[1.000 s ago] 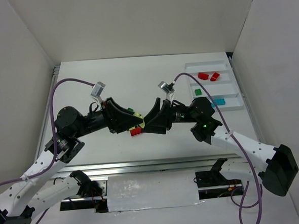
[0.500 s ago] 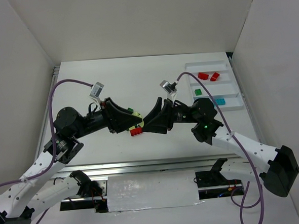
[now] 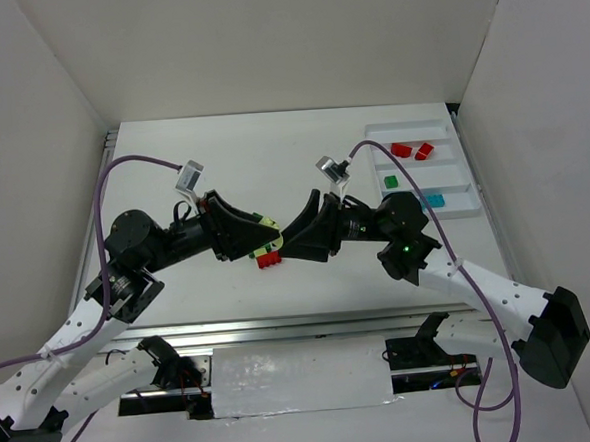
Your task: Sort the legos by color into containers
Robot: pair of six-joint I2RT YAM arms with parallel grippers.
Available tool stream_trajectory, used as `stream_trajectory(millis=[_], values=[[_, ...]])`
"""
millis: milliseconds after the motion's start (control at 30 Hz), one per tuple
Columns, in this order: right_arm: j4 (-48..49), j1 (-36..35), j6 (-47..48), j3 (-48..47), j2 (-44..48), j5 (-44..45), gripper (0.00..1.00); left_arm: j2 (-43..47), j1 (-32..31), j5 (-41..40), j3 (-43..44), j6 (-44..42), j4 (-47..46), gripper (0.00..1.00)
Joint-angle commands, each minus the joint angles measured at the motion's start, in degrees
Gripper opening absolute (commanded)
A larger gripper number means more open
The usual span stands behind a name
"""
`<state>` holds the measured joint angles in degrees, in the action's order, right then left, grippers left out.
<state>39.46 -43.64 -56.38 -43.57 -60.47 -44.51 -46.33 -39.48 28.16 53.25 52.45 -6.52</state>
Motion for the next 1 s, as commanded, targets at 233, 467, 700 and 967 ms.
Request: stream_trajectory(millis=[233,467,700,967], values=[[1.85,-0.22,1.36,-3.98,1.23,4.44,0.62,-1.66,-0.42,0.49,1.24,-3.49,4.32,0.00],[3.43,-0.39,0.48,-3.54,1.67,3.29,0.62,-1.49,-0.33,-0.92,1.06,-3.84,5.21,0.00],[3.59,-0.40,1.19,-2.66,1.85,3.73,0.54,-1.22,-0.33,-1.88,1.32,-3.75,6.00,0.00],[7.30,-0.40,0.13,-1.08,1.58,1.36,0.62,-0.52,-0.33,-3.03,1.68,-3.58,5.91,0.00]])
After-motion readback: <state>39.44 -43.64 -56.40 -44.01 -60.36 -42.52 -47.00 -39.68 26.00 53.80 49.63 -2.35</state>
